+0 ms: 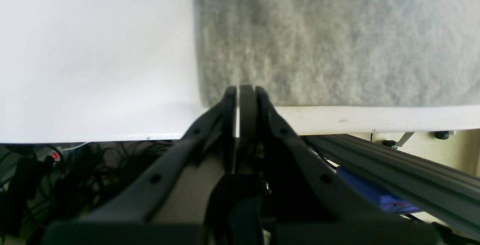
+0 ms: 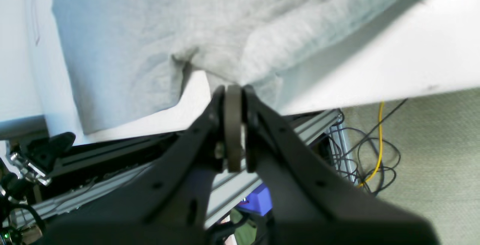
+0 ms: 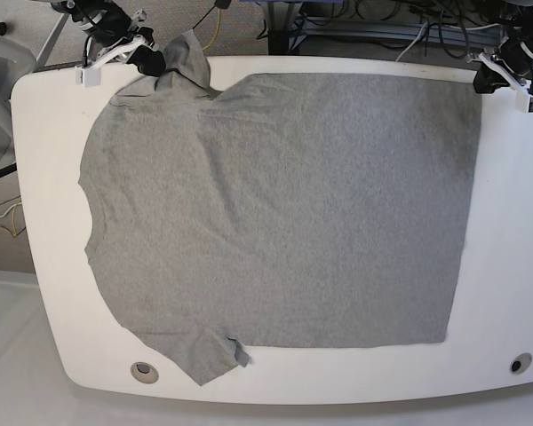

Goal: Fold the T-shirt properly
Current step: 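Pull the shirt edge toward the robot with both grippers, then release and reposition the left gripper on the shirt corner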

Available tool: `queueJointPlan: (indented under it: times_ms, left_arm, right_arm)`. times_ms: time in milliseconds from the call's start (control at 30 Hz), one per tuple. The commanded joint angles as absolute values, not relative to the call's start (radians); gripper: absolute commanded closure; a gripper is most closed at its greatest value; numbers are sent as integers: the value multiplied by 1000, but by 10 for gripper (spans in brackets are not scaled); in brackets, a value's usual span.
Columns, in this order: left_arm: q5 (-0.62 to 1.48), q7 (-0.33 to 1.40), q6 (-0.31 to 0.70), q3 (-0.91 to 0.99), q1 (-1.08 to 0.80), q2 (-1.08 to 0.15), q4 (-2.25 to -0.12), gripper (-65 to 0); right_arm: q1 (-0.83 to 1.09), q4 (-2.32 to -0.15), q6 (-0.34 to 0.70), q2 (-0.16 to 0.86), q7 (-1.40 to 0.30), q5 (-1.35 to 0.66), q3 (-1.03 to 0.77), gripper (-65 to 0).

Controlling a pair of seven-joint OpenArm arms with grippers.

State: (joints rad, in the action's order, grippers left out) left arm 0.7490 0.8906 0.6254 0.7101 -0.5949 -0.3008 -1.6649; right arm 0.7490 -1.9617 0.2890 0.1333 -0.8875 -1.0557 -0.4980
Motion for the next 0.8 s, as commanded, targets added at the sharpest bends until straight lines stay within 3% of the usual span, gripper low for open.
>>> queueJointPlan:
  times_ms: [0, 567, 633, 767]
  left_arm:
    - [769, 875, 630, 717, -595, -317, -1684, -5]
    - [774, 878, 631, 906, -618, -320, -1765, -13]
    - [774, 878, 638, 921, -618, -323, -1764, -43]
    - [769, 878, 698, 928, -616, -332, -1758, -179]
  right_arm:
    - [756, -1977, 298, 142, -877, -1081, -504, -3]
    - [754, -1977, 298, 147, -877, -1081, -503, -4]
    - [754, -1977, 298, 147, -877, -1081, -503, -4]
    - [750, -1977, 298, 148, -877, -1081, -503, -4]
